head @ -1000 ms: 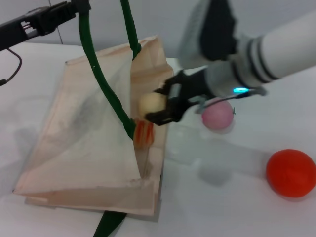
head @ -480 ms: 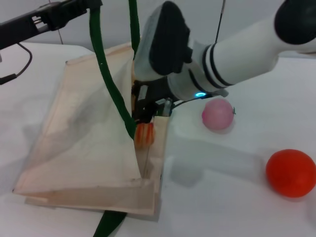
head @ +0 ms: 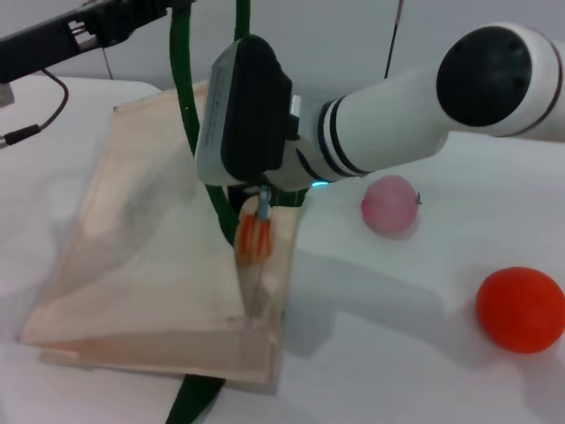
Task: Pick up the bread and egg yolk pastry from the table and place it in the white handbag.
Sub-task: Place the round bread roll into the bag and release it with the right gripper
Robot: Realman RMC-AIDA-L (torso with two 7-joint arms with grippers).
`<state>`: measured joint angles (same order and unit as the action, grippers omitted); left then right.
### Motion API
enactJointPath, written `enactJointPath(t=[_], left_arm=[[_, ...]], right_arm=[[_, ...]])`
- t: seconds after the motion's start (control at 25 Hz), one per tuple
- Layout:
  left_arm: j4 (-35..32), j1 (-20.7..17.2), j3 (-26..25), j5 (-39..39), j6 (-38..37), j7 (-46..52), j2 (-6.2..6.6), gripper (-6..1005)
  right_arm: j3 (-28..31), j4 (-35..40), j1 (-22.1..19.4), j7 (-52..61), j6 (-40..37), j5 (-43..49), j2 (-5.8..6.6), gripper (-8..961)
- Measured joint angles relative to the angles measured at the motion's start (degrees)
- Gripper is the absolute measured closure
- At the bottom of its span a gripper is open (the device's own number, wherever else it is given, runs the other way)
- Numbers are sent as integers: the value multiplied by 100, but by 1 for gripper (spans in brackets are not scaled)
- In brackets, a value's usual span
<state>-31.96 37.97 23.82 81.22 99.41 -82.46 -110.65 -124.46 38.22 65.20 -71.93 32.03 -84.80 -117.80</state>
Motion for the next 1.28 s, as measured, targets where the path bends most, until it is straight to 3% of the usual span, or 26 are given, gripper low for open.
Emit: enactJointPath(t=[0.32, 0.76, 0.96, 1.08, 1.28], left_arm=[[40, 45, 0, -12, -27, -15, 4, 851], [77, -15, -47, -19, -56, -74, 9, 840], [76, -125, -55, -19, -64, -111, 14, 834], [77, -209, -59, -19, -106, -136, 20, 831], [76, -325, -62, 11, -132, -139, 81, 826]], right_arm=[[-353, 19, -6, -53, -616, -145, -6, 351], [-538, 207, -149, -169, -806, -225, 8, 367], [-477, 469, -424, -184, -767, -294, 77, 175], [-376, 551, -612, -157, -708, -262, 107, 117], [521, 555, -1098, -152, -295, 68, 174, 59]])
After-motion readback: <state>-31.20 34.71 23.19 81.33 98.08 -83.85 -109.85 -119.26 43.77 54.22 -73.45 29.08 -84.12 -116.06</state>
